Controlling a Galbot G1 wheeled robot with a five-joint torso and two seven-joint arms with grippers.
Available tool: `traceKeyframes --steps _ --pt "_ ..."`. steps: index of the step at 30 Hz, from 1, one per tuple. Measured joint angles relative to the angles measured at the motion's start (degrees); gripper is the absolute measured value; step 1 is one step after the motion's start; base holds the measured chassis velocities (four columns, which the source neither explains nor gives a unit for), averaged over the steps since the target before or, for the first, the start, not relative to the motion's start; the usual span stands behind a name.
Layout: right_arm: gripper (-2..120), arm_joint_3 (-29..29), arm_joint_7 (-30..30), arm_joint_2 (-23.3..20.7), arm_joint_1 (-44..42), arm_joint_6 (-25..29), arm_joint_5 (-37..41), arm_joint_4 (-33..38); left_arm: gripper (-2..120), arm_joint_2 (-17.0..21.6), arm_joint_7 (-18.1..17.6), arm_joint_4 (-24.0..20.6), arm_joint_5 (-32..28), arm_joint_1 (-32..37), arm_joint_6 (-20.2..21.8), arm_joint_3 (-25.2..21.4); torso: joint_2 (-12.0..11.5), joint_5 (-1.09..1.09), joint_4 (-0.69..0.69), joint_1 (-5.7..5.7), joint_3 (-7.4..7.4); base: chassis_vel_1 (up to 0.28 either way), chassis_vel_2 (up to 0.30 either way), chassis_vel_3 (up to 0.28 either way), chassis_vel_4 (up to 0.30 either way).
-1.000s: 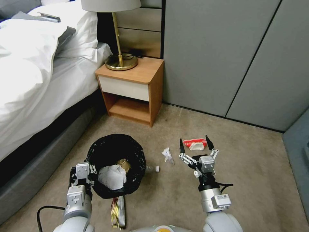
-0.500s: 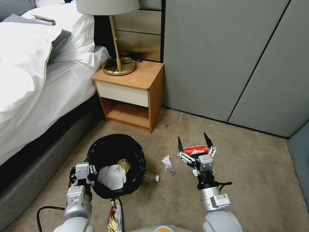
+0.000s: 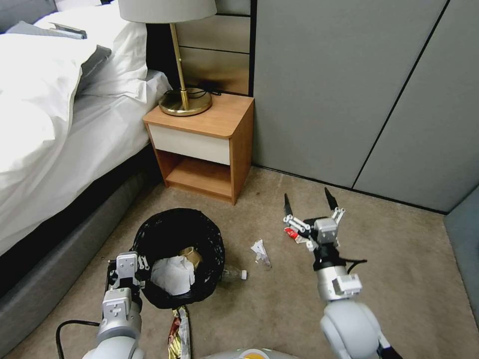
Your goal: Pick up the trash bin, then pick up the garbage from the floor and place it into the trash bin.
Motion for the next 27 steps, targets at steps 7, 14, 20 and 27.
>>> traceKeyframes --steps 7,14,20,27 --pt "100 0.03 0.27 -0.55 6.57 -7.61 6.8 -8.56 0 -0.49 -0.05 -0.05 0.07 0.28 0.0 -0.01 0.0 0.0 0.0 0.0 0.0 0.0 0.0 0.0 0.0" --pt "100 -0.37 0.28 0.09 10.83 -11.13 9.88 -20.55 0 -0.87 -0.15 -0.14 0.07 0.67 -0.01 0.14 0.0 0.01 0.01 0.0 0.0 0.0 0.0 0.0 0.0" --pt "100 -0.98 0.34 0.31 13.14 -15.7 13.7 -26.77 0 -0.39 -0.18 -0.14 0.17 0.4 0.04 -0.06 0.0 0.0 0.0 0.0 0.0 0.0 0.0 0.0 0.0" --pt "100 -1.29 -0.53 0.47 14.05 -19.04 15.49 -28.13 0 -0.89 -0.21 0.19 0.22 0.55 0.01 0.06 0.0 0.0 0.0 0.0 0.0 0.0 0.0 0.0 0.0"
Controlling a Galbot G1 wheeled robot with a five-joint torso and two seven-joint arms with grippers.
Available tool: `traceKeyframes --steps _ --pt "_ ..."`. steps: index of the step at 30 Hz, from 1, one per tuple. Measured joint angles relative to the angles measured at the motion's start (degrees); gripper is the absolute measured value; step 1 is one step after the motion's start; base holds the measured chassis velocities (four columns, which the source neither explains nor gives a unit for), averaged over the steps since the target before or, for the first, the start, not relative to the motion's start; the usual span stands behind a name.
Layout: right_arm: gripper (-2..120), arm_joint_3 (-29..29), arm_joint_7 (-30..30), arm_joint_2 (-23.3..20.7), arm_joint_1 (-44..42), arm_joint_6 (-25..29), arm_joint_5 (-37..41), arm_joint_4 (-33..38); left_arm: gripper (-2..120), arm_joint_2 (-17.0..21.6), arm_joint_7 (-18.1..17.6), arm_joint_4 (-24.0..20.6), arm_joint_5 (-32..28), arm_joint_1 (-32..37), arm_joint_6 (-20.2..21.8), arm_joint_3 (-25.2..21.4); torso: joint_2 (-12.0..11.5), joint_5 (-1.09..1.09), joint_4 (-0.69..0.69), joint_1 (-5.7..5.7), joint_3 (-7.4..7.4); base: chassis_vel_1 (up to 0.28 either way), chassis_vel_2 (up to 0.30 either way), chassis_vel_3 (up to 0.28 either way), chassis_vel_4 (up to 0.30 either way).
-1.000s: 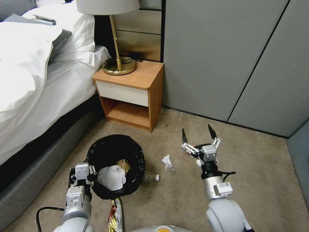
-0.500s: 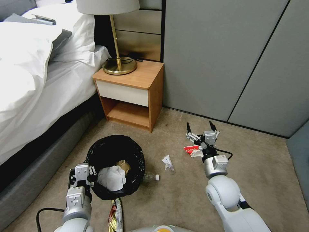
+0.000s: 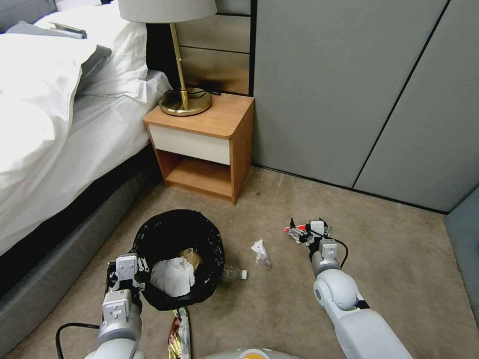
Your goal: Pick up the trash bin, then pick up the garbage from the floor and place it into the trash bin.
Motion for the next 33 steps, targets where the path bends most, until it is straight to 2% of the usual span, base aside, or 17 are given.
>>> traceKeyframes --steps 8,23,33 --pt "100 -0.27 -0.78 0.07 1.25 -2.95 1.17 -2.01 0 0.05 -0.03 0.05 -0.2 -0.2 -0.01 -0.34 0.0 0.0 0.0 0.0 0.0 0.0 0.0 0.0 0.0" --pt "100 -0.96 -3.72 -0.03 6.96 -3.5 1.28 -10.3 0 -0.04 -0.03 -0.08 -0.17 -0.06 0.0 -0.33 0.0 0.0 0.0 0.0 0.0 0.0 0.0 0.0 0.0" --pt "100 -1.07 -4.82 -0.49 9.17 -4.04 2.26 -11.63 0 -0.2 -0.03 -0.33 -0.02 0.11 -0.02 -0.34 0.0 0.0 0.0 0.0 0.0 0.0 0.0 0.0 0.0"
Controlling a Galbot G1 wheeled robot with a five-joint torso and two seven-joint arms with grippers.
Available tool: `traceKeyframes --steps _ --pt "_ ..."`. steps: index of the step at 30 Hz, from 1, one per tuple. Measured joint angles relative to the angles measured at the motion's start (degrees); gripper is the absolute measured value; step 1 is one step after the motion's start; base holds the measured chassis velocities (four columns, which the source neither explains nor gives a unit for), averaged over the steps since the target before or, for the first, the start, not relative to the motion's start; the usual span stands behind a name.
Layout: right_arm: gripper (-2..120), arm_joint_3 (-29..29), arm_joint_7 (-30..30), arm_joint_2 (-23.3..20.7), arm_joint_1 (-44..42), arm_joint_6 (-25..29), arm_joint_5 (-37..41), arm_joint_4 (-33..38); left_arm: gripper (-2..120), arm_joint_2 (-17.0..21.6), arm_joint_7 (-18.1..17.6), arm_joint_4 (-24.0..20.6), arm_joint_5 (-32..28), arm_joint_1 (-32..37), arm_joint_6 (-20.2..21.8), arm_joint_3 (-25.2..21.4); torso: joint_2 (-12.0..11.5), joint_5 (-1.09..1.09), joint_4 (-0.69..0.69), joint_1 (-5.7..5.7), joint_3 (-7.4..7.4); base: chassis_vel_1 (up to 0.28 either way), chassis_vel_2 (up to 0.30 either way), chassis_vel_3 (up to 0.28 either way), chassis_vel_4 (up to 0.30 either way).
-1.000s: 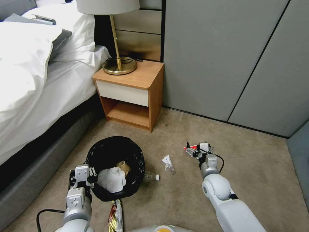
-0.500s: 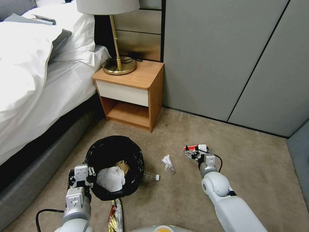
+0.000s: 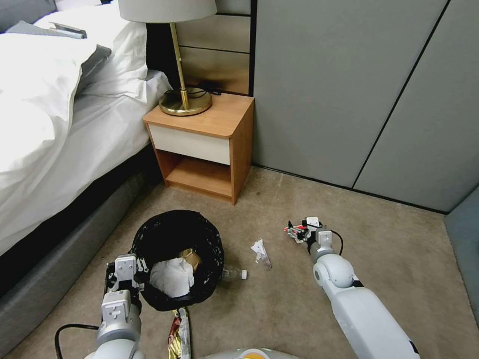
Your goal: Pick up the trash bin, then pick up the garbage from the floor and place it into the trash bin.
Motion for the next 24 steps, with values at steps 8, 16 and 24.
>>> traceKeyframes --steps 8,16,24 --pt "100 -1.09 -1.77 -0.3 0.16 0.88 -0.41 0.53 0 0.03 0.01 -0.12 0.06 0.11 -0.05 0.08 0.0 0.0 -0.01 0.01 0.0 0.0 0.0 0.0 0.0" --pt "100 -1.73 -0.23 0.39 1.94 -0.95 2.76 -1.22 0 0.13 0.03 -0.29 0.17 0.67 -0.29 0.09 0.0 0.0 -0.01 0.0 0.0 0.0 0.0 0.0 0.0" --pt "100 0.63 3.64 2.04 4.9 -6.08 10.47 -4.94 0 0.08 0.03 -0.31 0.61 0.96 -0.41 0.22 0.0 0.0 -0.01 0.0 0.0 0.0 0.0 0.0 0.0"
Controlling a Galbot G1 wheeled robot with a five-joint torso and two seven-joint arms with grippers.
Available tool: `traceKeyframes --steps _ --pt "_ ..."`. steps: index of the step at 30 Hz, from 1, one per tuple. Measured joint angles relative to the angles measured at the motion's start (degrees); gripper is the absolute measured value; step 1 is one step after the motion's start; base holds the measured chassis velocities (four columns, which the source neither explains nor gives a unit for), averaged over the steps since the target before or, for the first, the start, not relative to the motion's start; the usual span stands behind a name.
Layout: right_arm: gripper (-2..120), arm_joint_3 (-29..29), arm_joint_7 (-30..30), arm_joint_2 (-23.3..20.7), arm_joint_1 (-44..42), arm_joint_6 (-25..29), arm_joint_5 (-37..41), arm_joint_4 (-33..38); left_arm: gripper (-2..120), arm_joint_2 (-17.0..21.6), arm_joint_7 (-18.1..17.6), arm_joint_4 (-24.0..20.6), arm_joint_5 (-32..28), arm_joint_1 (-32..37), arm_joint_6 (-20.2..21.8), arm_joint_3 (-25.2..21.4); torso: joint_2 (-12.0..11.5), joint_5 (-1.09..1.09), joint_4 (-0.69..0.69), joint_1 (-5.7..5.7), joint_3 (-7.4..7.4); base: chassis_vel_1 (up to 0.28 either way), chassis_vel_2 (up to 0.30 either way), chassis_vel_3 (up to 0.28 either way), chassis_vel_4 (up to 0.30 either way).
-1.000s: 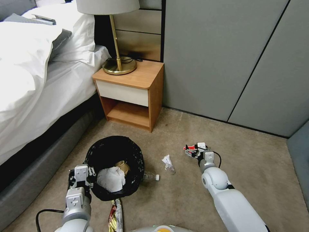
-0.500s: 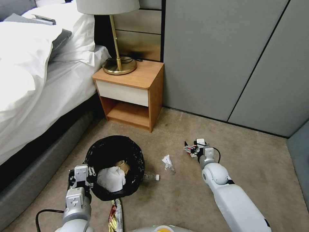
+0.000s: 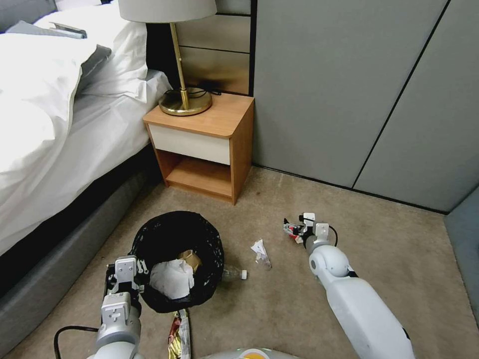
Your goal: Pick up the trash bin, then pick up the garbage from the floor and place it into the trash bin.
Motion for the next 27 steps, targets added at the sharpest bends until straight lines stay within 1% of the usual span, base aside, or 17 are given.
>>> traceKeyframes --steps 2,4,6,7,8,10,16,22,27 --pt "100 1.57 1.15 0.78 1.06 -1.06 1.92 -2.52 0 0.04 0.0 0.0 0.18 -0.01 0.0 0.07 0.0 0.0 0.0 0.01 0.0 0.0 0.0 0.0 0.0" --pt "100 1.87 1.31 0.92 1.19 -1.24 2.21 -2.8 0 0.04 0.0 0.0 0.21 -0.02 0.0 0.09 0.0 0.0 0.0 0.0 0.0 0.0 0.0 0.0 0.0" --pt "100 4.42 2.15 2.16 1.99 -1.99 3.62 -4.54 0 0.03 0.0 0.0 0.59 -0.09 0.0 0.34 0.0 0.0 0.0 0.0 0.0 0.0 0.0 0.0 0.0" --pt "100 4.42 2.15 2.16 1.99 -1.99 3.62 -4.54 0 0.03 0.0 0.0 0.59 -0.09 0.0 0.34 0.0 0.0 0.0 0.0 0.0 0.0 0.0 0.0 0.0" --pt "100 5.72 2.57 2.67 2.3 -2.31 3.97 -5.02 0 0.01 0.0 0.0 0.78 -0.07 0.01 0.45 0.0 0.0 0.01 0.0 0.0 0.0 0.0 0.0 0.0" --pt "100 7.56 2.97 3.26 2.45 -2.64 4.25 -4.96 0 -0.03 0.01 0.04 1.02 0.04 0.02 0.57 0.0 0.0 0.0 0.0 0.0 0.0 0.0 0.0 0.0" --pt "100 9.35 3.67 3.32 2.06 -3.27 5.02 -2.49 0 -0.11 0.01 0.54 1.28 0.02 0.02 0.72 0.0 0.0 0.01 0.0 -0.01 0.0 0.0 0.0 0.0" --pt "100 10.91 4.78 3.76 1.77 -3.98 6.33 -2.77 0 -0.34 0.04 0.65 1.7 -0.04 0.0 1.26 0.0 0.0 0.0 0.0 0.0 0.0 0.0 0.0 0.0" --pt "100 12.46 5.64 4.98 0.73 -4.41 7.39 -3.62 0 -0.26 0.04 0.76 1.77 0.28 -0.14 1.19 0.0 0.01 0.0 0.0 -0.01 0.0 0.0 0.0 0.0"
